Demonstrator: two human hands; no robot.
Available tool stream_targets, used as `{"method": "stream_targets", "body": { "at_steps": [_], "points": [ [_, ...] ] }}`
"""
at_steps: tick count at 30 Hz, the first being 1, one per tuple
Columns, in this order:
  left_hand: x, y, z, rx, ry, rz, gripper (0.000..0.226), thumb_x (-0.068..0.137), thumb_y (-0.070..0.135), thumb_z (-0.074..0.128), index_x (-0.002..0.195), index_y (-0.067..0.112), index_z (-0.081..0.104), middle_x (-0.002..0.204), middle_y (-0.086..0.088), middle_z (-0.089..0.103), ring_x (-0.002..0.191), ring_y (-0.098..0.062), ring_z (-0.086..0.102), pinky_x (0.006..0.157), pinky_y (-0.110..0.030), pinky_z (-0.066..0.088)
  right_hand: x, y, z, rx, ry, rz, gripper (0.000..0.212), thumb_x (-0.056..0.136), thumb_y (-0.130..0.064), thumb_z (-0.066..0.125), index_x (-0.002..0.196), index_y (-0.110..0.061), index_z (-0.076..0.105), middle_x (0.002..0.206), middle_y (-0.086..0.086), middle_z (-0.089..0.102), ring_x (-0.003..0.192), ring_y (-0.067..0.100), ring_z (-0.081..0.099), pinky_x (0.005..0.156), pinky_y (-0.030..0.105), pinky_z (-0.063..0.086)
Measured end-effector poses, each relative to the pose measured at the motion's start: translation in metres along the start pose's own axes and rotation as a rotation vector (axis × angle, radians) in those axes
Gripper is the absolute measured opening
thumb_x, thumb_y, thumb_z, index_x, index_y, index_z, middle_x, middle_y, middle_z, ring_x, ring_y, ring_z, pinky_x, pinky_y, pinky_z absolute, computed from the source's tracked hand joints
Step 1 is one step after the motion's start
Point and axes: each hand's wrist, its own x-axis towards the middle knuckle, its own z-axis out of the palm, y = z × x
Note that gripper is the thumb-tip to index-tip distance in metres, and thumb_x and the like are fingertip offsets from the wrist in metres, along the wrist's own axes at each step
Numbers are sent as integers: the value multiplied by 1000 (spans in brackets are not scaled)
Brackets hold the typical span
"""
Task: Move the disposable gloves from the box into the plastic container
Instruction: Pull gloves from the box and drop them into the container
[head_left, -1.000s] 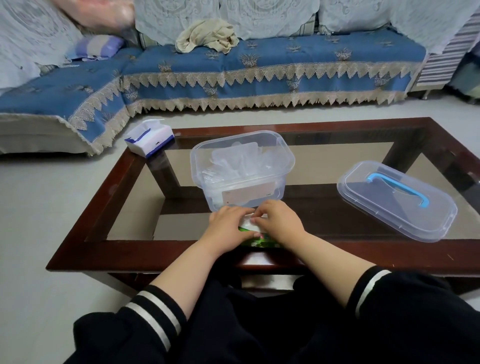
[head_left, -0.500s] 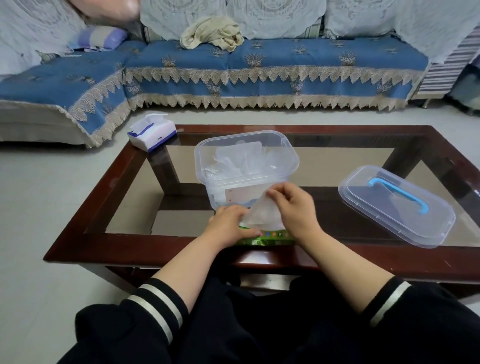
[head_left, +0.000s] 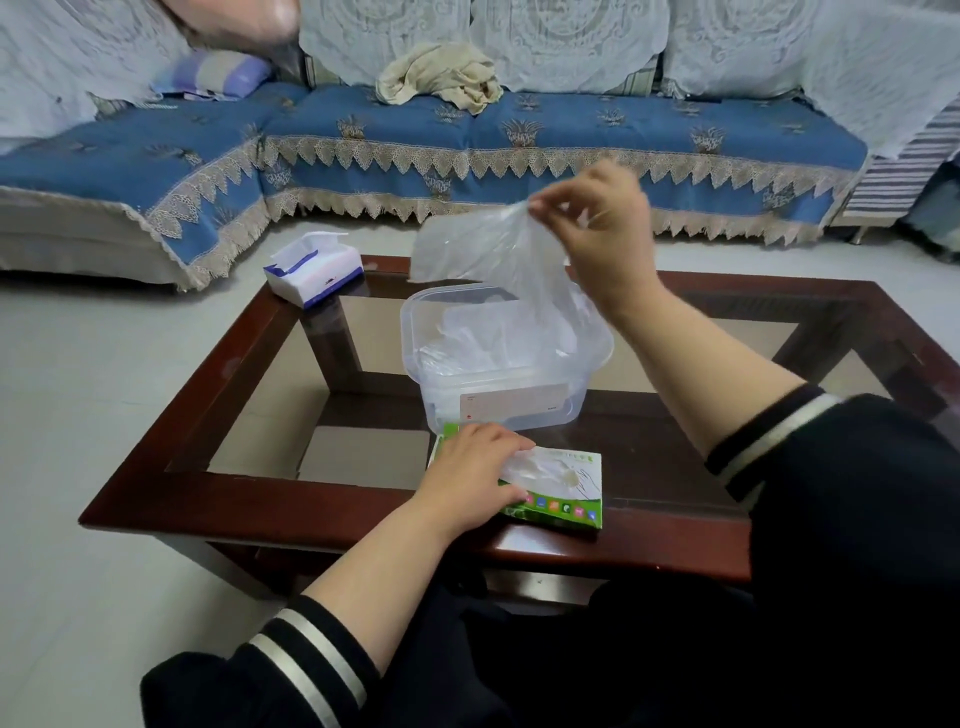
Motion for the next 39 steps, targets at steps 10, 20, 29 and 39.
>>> {"method": "stream_targets", "body": {
  "at_steps": [10,20,29,39],
  "points": [
    [5,-1,2,-16,113,76,27,95,37,54,117,29,66,110,11,56,107,-12,44,89,-25,34,-25,54,84,-453,-996,36,17,93,-23,60,105,-19,71,108,0,69,98,22,62,83,30,47],
    [8,4,4,43,146,100,21,96,29,54,107,24,70,102,6,56,100,-15,46,80,-31,40,-29,74,101,-485,-1205,178,40,88,-21,68,127,-15,61,119,9,64,85,23,68,85,31,53],
    [8,8,5,14,155,68,21,90,38,61,99,22,71,100,8,59,100,-12,48,78,-27,38,-45,3,4,65,-443,157,22,96,-29,53,99,-12,67,79,-5,67,60,11,60,63,22,52],
    [13,8,5,6,154,20,18,89,30,64,95,16,73,98,3,63,101,-17,52,81,-28,38,-189,25,1,-250,-1011,286,64,69,-48,78,122,-22,52,122,-2,59,115,20,54,94,36,44]
  ]
}}
